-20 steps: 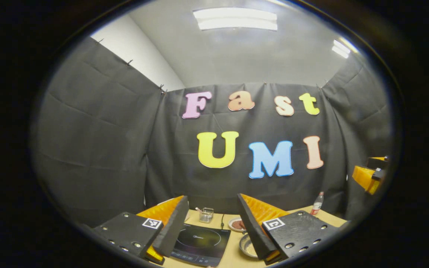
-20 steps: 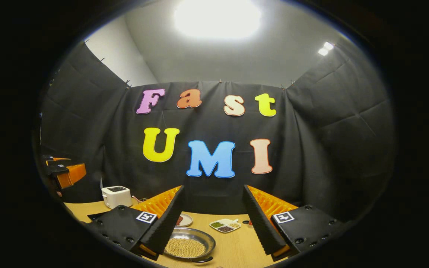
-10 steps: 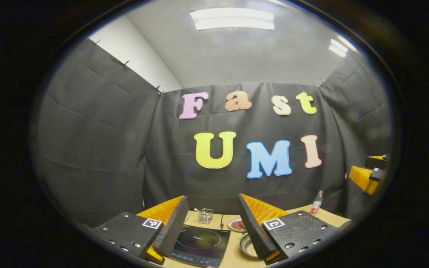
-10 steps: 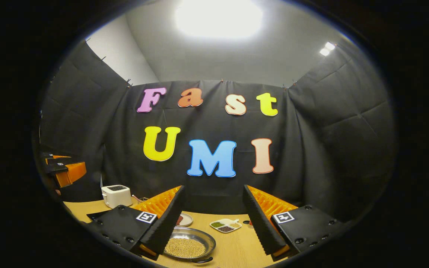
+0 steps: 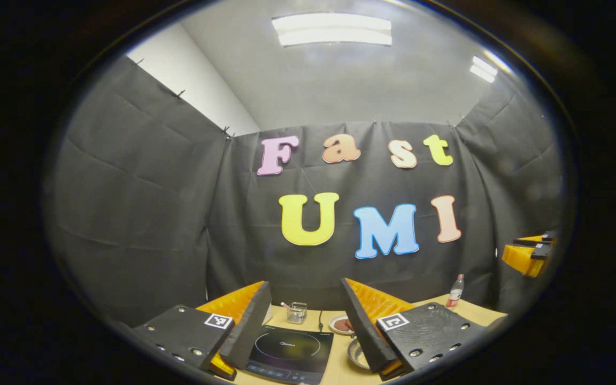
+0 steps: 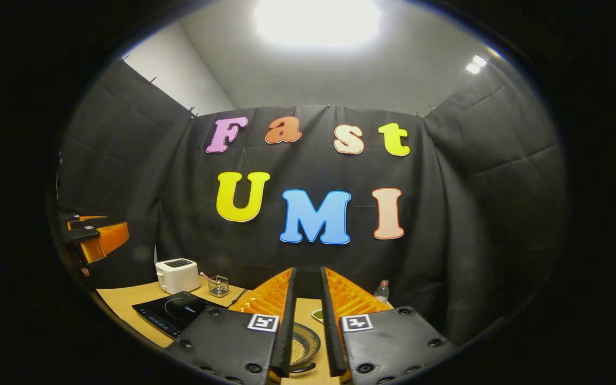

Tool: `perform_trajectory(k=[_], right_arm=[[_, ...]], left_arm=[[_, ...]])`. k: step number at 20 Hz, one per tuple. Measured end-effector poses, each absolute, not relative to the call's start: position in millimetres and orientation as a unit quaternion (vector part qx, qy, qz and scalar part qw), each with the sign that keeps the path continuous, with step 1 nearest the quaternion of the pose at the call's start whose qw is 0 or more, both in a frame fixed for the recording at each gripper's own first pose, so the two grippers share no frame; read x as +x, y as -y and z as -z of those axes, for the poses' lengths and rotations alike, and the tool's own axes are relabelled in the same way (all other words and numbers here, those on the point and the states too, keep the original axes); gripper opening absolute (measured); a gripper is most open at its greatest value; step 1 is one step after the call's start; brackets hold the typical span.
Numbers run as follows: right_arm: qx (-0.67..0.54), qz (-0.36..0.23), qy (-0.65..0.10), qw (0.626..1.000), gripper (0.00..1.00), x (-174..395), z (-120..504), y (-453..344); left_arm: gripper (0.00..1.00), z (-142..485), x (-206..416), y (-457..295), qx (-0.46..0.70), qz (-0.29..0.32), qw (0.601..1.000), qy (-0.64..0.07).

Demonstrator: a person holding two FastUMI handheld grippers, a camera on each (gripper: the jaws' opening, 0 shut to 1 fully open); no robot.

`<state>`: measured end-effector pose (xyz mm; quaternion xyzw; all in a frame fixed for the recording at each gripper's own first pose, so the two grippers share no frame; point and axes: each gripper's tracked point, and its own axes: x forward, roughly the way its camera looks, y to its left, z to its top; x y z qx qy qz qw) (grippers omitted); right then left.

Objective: First push the handle of the pot to place it horizontally, then grasp the pot with both hands and set it on the induction cooktop.

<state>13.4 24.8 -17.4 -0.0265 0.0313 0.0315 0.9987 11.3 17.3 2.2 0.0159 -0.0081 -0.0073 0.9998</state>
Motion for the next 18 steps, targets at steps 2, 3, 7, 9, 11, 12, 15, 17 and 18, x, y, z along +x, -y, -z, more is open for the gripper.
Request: perform_trajectory(k=[2, 3, 7, 9, 11, 12, 15, 17, 18], right_arm=[[-0.028, -0.017, -0.033, 0.999, 0.07, 9, 20, -24], [-0.024, -0.030, -0.040, 0.998, 0.00, 8, 21, -35], [-0.019, -0.077, -0.100, 0.992, 0.02, 10, 58, -65], [-0.010, -0.092, -0.138, 0.986, 0.01, 9, 84, -78], [-0.002, -0.107, -0.172, 0.979, 0.02, 5, 111, -91], [0.001, -0.111, -0.192, 0.975, 0.00, 2, 127, -93], [0.010, -0.128, -0.249, 0.960, 0.02, -7, 165, -102], [0.010, -0.135, -0.283, 0.950, 0.02, -11, 189, -101], [0.012, -0.140, -0.300, 0.944, 0.05, -12, 202, -101]], left_arm=[[0.79, -4, 13, -22, 0.017, 0.008, 1.000, 0.011], [0.79, -5, 13, -24, 0.018, 0.009, 1.000, 0.012], [0.79, -2, 17, -37, 0.016, 0.017, 1.000, 0.015], [0.79, 2, 18, -45, 0.017, 0.024, 1.000, 0.011], [0.82, 4, 21, -52, 0.017, 0.031, 0.999, 0.013], [0.79, 9, 23, -57, 0.019, 0.031, 0.999, 0.009], [0.79, 14, 29, -63, 0.021, 0.029, 0.999, 0.002], [0.82, 20, 34, -61, 0.027, 0.027, 0.999, -0.001], [0.79, 24, 38, -60, 0.030, 0.024, 0.999, -0.006]])
